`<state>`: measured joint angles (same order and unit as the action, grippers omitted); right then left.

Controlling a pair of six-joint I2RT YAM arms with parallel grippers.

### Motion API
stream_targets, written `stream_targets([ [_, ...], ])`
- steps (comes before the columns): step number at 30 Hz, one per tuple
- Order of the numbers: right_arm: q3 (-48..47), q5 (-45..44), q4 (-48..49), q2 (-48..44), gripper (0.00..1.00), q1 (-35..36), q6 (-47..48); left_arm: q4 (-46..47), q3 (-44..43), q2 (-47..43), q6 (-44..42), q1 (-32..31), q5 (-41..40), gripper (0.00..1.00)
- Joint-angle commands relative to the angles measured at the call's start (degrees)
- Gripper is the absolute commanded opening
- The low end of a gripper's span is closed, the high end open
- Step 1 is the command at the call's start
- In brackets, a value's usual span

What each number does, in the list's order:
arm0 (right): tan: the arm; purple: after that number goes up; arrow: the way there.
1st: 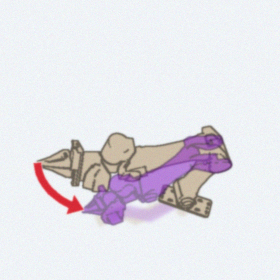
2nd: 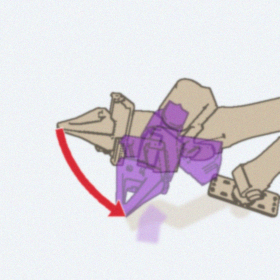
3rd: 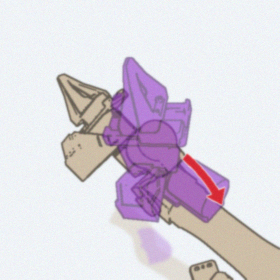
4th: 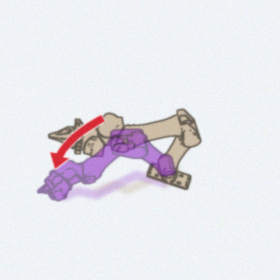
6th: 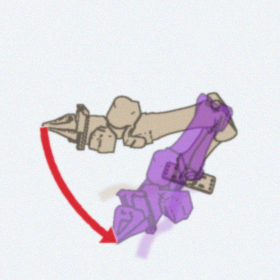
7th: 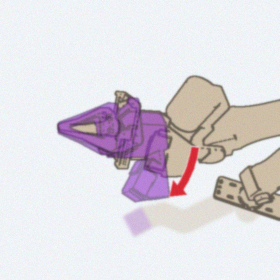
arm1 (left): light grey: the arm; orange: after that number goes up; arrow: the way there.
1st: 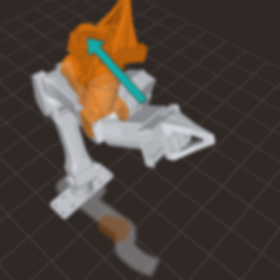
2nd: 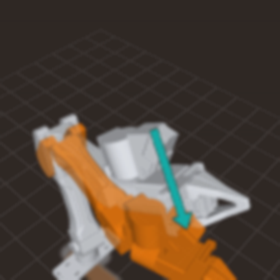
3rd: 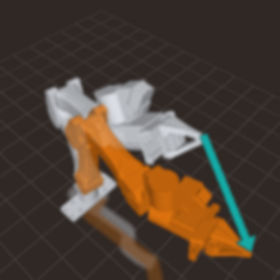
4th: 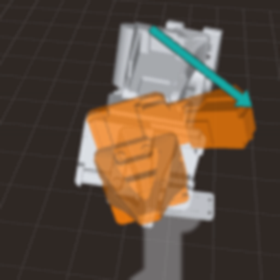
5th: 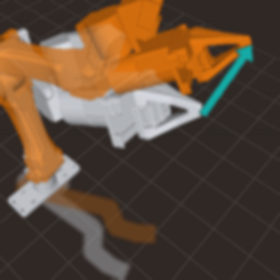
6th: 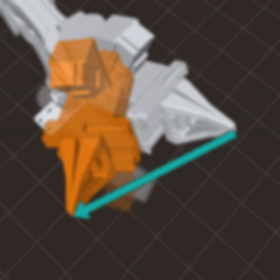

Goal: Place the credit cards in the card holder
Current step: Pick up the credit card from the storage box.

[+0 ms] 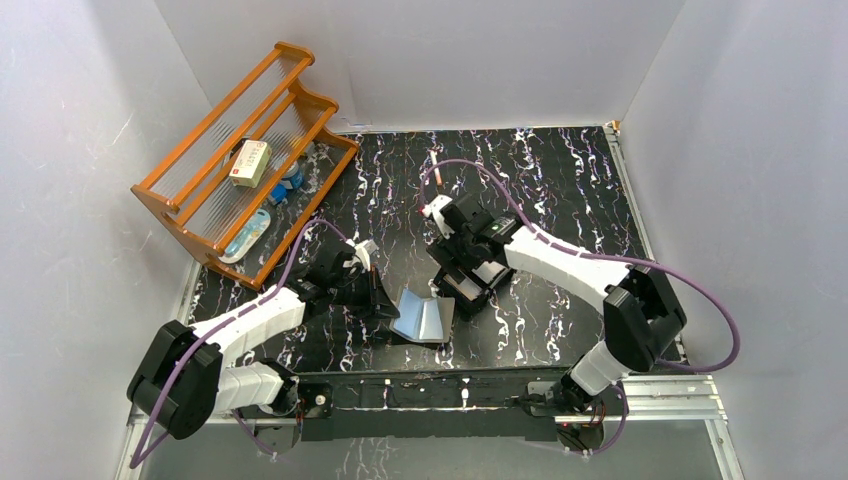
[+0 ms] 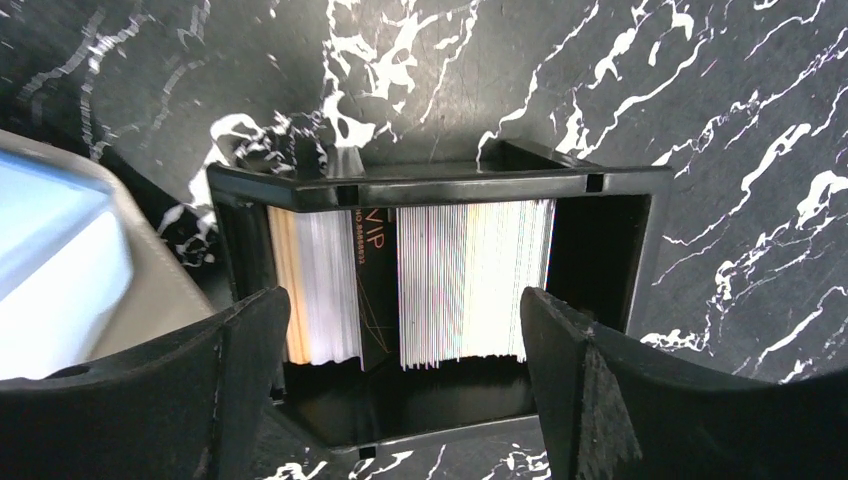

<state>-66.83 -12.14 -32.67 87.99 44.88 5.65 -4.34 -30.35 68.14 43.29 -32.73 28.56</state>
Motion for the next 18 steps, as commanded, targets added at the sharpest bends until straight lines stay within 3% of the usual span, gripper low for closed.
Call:
stream_targets([
  [1, 1.76, -5.58, 2.03, 1.11, 0.97, 0.72, 2.43, -0.19, 0.46, -1.58, -0.13, 0.25, 1.41, 0.0],
  [10, 5.45, -6.64, 5.04, 2.71, 0.98, 1.97, 3.57, -0.74, 0.51, -1.96, -0.48, 0.29, 1.16, 0.0],
  [18, 6.27, -16.17, 6.52, 5.16, 0.94, 2.84, 3.43, -1.41, 0.56, -2.63, -0.65, 0.26, 0.66, 0.0],
])
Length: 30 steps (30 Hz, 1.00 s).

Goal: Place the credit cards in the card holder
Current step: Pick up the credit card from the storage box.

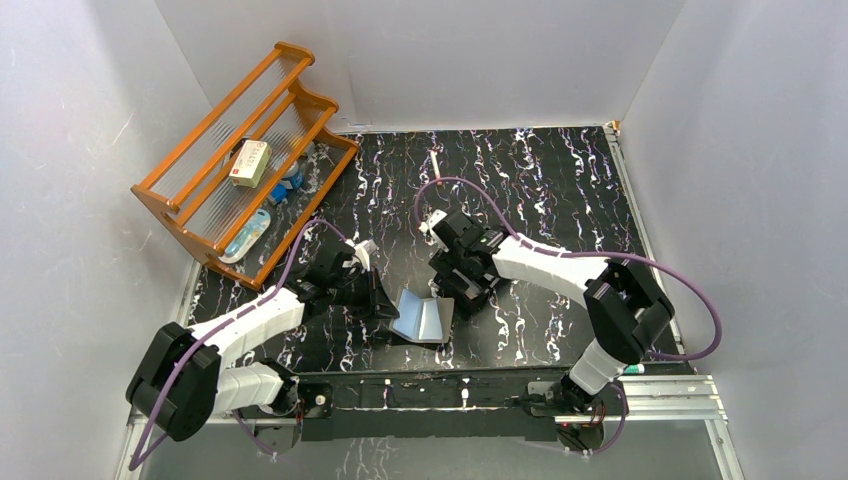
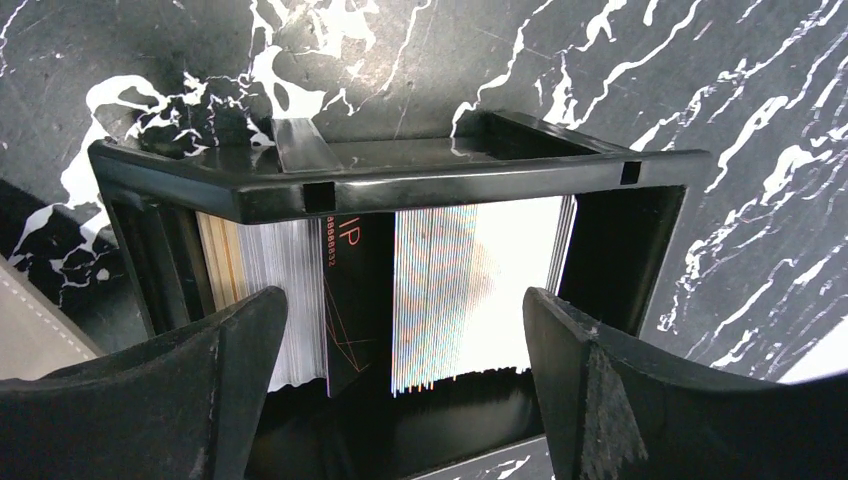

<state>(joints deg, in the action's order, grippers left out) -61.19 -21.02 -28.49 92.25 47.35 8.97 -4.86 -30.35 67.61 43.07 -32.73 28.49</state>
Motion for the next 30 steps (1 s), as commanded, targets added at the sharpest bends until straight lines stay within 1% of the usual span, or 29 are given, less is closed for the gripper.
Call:
stream_targets([
  [1, 0.62, -8.46, 2.69, 0.58, 0.93, 0.37, 0.01, -0.98, 0.56, -2.2, -0.44, 0.25, 0.69, 0.0],
  [5, 1.65, -10.62, 5.19, -1.7, 0.86, 0.22, 0.65, -1.1, 0.47, -2.44, -0.48, 0.22, 0.68, 0.0],
  [8, 1.86, -10.39, 5.8, -2.6, 0.78, -0.88, 0.3, -1.58, 0.14, -2.57, -0.69, 0.28, 0.53, 0.0],
  [10, 1.95, -9.74, 5.98, -3.1, 0.76, -1.96, -0.14, -1.8, -0.01, -2.63, -0.79, 0.21, 0.43, 0.0],
  [30, 3.94, 0.22, 9.11, -5.87, 0.72, -13.05, 2.01, -1.74, -0.06, -1.92, -0.75, 0.23, 0.16, 0.0],
])
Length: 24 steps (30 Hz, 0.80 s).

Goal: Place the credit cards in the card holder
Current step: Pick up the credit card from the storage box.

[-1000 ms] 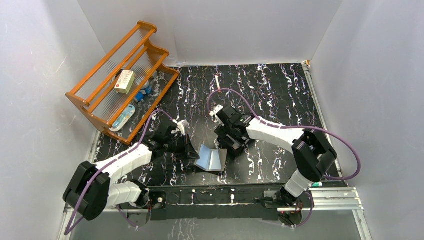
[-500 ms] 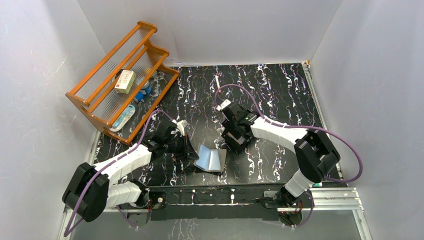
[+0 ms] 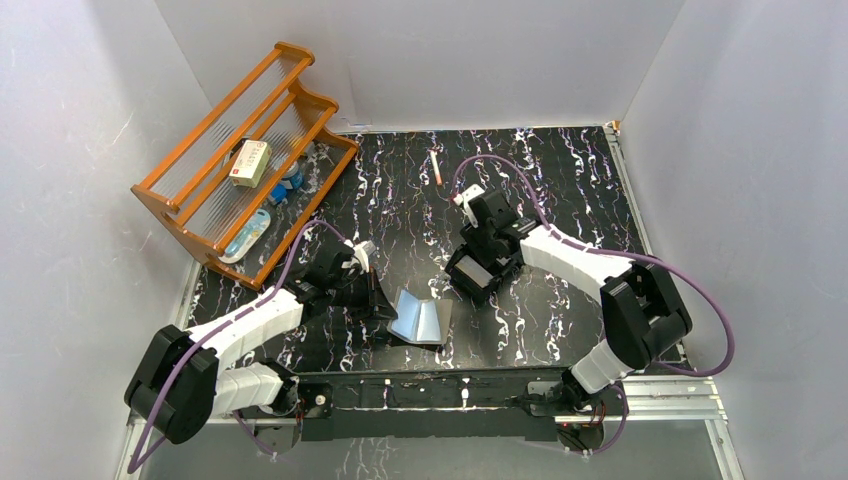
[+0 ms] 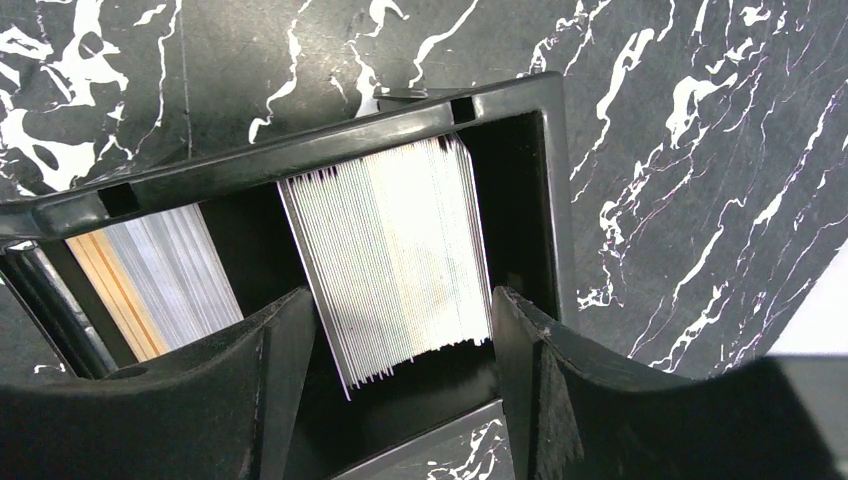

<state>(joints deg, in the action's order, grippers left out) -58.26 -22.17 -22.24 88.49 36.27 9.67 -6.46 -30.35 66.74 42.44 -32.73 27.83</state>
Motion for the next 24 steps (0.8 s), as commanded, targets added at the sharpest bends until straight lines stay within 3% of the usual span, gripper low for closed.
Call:
stream_targets([
  [1, 1.36, 1.81, 3.21, -2.16, 0.71, -2.3, 1.31, -0.06, 0.06, -1.12, -0.01, 0.27, 0.82, 0.0],
  [13, 2.96, 8.29, 4.65, -2.66, 0.7, -5.54, 0.26, 0.75, -0.06, -0.56, 0.3, 0.22, 1.26, 0.0],
  [19, -0.26, 8.38, 1.72, -2.02, 0.87, -4.8, 3.25, 0.75, -0.71, -0.32, 0.46, 0.25, 1.34, 0.0],
  [24, -0.79, 4.14, 2.74, 0.3, 0.88, -3.84, 5.38, 0.75, -1.11, 0.15, 0.29, 0.21, 1.48, 0.0],
])
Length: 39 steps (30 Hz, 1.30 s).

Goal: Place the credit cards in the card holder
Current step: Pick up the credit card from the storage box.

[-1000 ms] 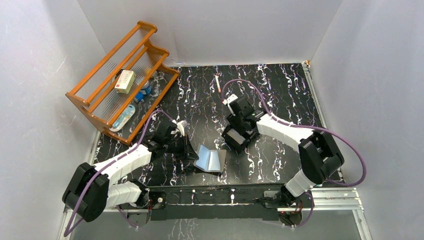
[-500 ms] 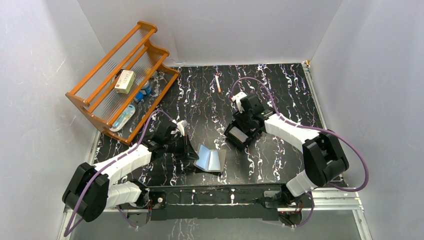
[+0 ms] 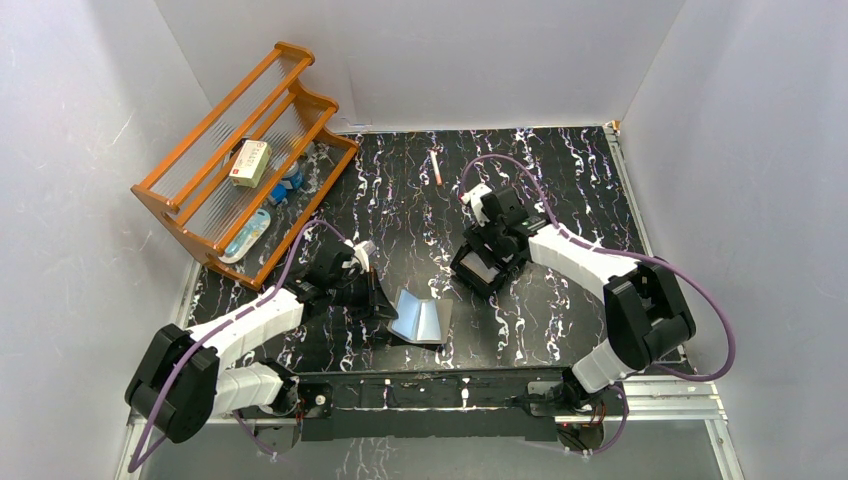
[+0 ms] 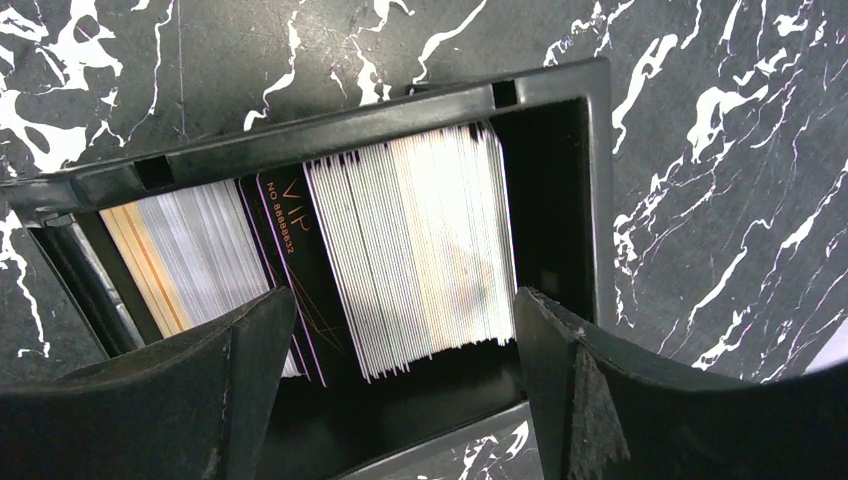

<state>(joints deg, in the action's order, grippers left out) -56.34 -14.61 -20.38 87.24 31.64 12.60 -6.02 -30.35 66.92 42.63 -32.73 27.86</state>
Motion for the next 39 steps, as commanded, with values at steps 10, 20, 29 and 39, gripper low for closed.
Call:
stream_targets([
  [10, -2.54, -8.55, 4.12, 1.43, 0.66, 0.88, 3.01, 0.23, -1.46, 0.5, -0.09, 0.29, 1.58, 0.0],
  [20, -1.05, -8.79, 7.3, 3.62, 0.75, 0.83, 3.59, 0.85, -1.47, 1.06, 0.21, 0.28, 1.5, 0.0],
  [29, -2.0, -13.86, 7.29, 0.66, 0.65, 1.54, 5.42, 1.84, -0.72, 1.04, 0.87, 0.27, 1.59, 0.0],
  [39, -2.81, -14.34, 6.22, 1.46, 0.66, 1.63, 4.71, 1.97, -0.41, 0.46, 1.18, 0.25, 1.63, 0.0],
])
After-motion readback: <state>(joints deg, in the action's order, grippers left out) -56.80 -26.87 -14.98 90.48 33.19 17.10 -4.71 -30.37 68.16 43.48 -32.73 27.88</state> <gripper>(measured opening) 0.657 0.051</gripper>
